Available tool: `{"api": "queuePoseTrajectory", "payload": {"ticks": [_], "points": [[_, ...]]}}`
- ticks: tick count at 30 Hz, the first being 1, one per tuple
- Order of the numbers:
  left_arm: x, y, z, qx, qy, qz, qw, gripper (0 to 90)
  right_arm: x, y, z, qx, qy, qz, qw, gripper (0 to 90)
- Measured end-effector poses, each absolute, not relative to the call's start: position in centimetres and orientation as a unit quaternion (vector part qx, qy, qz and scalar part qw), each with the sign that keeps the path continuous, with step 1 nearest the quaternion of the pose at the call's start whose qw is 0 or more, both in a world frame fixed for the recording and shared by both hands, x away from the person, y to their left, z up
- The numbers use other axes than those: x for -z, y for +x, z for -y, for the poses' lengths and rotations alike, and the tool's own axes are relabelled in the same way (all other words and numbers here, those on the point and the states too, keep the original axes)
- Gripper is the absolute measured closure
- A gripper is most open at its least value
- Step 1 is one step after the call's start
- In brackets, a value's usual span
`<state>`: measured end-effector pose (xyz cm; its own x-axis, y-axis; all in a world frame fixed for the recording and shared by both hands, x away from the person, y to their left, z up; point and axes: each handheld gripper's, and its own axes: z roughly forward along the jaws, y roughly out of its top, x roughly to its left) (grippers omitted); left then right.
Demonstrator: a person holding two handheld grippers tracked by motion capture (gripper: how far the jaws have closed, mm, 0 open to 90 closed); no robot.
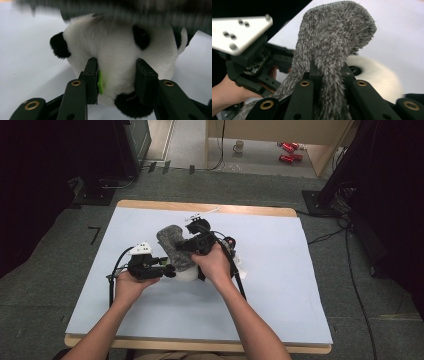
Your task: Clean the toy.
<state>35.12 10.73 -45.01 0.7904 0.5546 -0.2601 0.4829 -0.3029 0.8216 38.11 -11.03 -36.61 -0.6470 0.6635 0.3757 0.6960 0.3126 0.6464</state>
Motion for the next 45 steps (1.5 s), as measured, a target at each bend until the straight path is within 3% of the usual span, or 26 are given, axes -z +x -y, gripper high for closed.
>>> {"api": "queuePoseTrajectory", "payload": {"ticks": [3, 4, 10, 29, 36, 41, 45], "points": [[45.0, 35.2, -10.5, -0.033, 0.808, -0.329, 0.487, 62.8, 37.5, 37.9, 10.4, 0.392, -0.416, 0.82, 0.011, 79.0], [45.2, 35.4, -10.5, -0.027, 0.808, -0.333, 0.486, 62.9, 37.7, 37.9, 10.3, 0.377, -0.406, 0.832, -0.012, 79.1], [45.3, 35.5, -10.5, -0.029, 0.81, -0.334, 0.481, 63.1, 37.7, 37.6, 10.5, 0.352, -0.394, 0.847, -0.06, 79.1], [45.5, 35.6, -10.8, -0.024, 0.809, -0.329, 0.487, 63.7, 37.5, 38.5, 16.3, 0.32, -0.452, 0.827, -0.099, 78.9], [45.4, 35.6, -10.8, -0.028, 0.811, -0.329, 0.483, 64.4, 35.6, 38.1, 16.9, 0.377, -0.466, 0.797, -0.066, 79.4], [45.3, 35.6, -10.8, -0.031, 0.81, -0.332, 0.482, 64.5, 34.3, 37.3, 14.1, 0.402, -0.439, 0.802, -0.051, 79.3], [45.3, 35.6, -10.7, -0.032, 0.809, -0.334, 0.482, 65.1, 35.2, 37.2, 12.0, 0.396, -0.433, 0.809, -0.031, 79.2]]}}
